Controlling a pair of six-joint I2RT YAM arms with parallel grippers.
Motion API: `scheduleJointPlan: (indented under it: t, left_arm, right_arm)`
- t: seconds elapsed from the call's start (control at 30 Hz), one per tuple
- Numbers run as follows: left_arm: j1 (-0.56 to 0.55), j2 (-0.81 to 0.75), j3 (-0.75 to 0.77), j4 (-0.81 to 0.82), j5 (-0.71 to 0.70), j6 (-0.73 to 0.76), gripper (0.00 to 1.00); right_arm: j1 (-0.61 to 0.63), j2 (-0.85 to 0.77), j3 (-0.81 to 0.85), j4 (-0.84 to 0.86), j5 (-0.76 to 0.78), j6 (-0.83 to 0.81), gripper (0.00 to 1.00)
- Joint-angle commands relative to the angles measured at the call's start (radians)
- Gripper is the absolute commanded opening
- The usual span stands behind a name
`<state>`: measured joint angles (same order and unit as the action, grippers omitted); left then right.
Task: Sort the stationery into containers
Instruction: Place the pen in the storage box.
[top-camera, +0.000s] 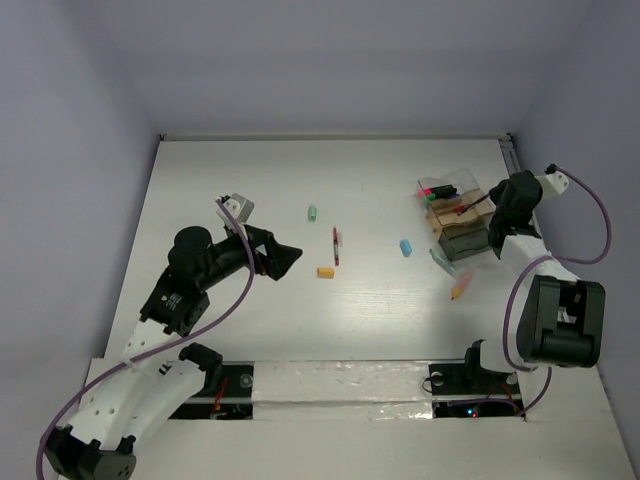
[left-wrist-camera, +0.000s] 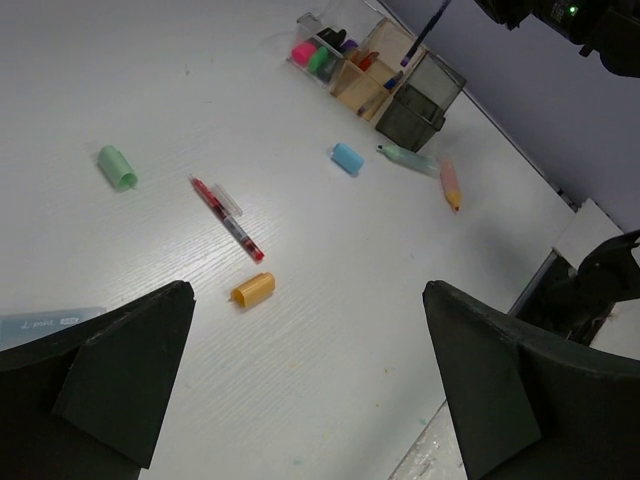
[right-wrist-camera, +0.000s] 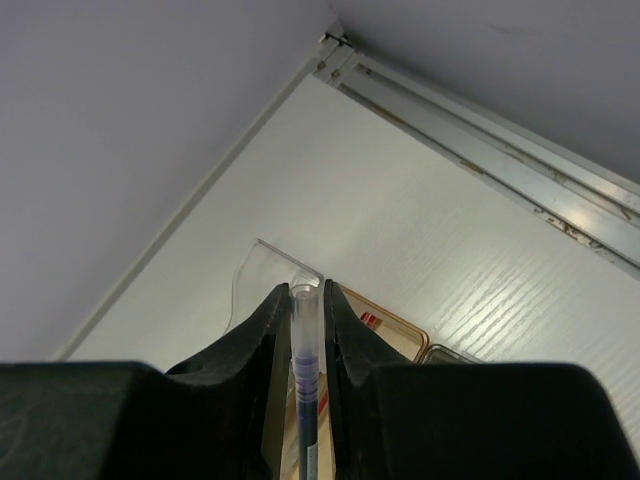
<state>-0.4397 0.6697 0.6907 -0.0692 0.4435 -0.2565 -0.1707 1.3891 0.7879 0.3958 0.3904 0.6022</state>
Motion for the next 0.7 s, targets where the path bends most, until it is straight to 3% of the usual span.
scheduleJointPlan:
  t: [0.0,0.47,0.5,0.53,0.57,0.6,0.67]
  left_arm:
    - [-0.007,-0.012,0.053,0.009,-0.031,0.022,0.99]
    - [-0.007,-0.001,0.053,0.008,-0.031,0.023,0.99]
    - [-0.007,-0.001,0.053,0.008,-0.032,0.023,0.99]
    - [-0.007,-0.001,0.053,0.008,-0.032,0.023,0.99]
    - [-0.007,-0.001,0.053,0.008,-0.032,0.025,0.99]
    - [-0.007,0.001,0.053,0.008,-0.032,0.025,0.99]
    - [-0.007,-0.001,0.053,0.006,-0.034,0.025,0.99]
  right_arm:
    - [-0.001,0.027,0.048,0.046,-0.007,0.013,0.0]
    - [-0.001,0.1,-0.015,0.083,-0.163,0.171,0.03]
    - [-0.001,0.1,-0.012,0.075,-0.163,0.171,0.1]
    - [-0.001,0.099,-0.006,0.058,-0.168,0.176,0.26]
    - [-0.001,0.099,-0.006,0.048,-0.171,0.171,0.26]
    - [-0.001,0.097,0.0,0.038,-0.171,0.166,0.46]
    - [-0.001,0.084,-0.001,0.02,-0.168,0.154,0.61]
